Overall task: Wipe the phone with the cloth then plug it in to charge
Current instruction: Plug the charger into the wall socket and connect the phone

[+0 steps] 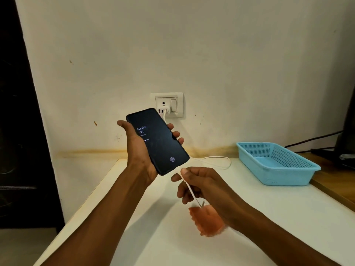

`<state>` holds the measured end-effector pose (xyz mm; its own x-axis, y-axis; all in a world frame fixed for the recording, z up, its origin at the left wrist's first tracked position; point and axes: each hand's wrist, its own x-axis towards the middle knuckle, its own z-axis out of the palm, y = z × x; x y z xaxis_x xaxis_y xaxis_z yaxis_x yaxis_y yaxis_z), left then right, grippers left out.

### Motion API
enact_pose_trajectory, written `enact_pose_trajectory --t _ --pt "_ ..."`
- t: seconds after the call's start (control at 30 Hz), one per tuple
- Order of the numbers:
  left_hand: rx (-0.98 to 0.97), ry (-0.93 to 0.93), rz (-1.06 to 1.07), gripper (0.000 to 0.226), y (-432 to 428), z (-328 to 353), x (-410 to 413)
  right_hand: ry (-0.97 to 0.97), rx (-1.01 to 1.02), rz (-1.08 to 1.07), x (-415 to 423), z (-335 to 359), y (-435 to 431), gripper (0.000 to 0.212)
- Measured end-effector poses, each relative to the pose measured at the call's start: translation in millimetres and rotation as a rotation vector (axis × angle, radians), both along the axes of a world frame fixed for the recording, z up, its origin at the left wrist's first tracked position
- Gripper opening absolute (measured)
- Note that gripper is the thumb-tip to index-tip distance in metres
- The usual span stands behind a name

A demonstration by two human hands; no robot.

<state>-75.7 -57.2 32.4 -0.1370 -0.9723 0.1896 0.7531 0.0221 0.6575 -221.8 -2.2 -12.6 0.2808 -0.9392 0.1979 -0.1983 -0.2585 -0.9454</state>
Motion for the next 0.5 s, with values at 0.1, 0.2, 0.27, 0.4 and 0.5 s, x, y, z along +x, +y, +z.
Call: enact_pose_trajectory --t 0.1,0.2,0.27,0.4,0.5 --pt "-0.006 0.018 -0.031 0.101 -2.7 1.6 2.8 0.049 -0.076 -0.023 1.8 -3.8 1.5 0.035" --pt "-0.028 0.015 -0.037 0.104 -3.0 1.9 -0.4 0.07 -0.081 -0.048 7.1 -8.1 0.8 0.033" --pt "-0.038 -0.001 -0.029 0.099 -1.5 0.7 -4.0 0.068 -0.038 -0.06 10.0 -11.2 0.0 0.031" --pt "-0.038 0.036 -0.035 0.094 1.5 -3.4 -9.3 0.048 0.026 -0.098 10.7 -13.1 -2.7 0.032" --pt "-0.045 0.081 -0.035 0.094 0.8 -4.6 -11.4 0.048 -0.007 -0.164 8.6 -12.8 -5.7 0.031"
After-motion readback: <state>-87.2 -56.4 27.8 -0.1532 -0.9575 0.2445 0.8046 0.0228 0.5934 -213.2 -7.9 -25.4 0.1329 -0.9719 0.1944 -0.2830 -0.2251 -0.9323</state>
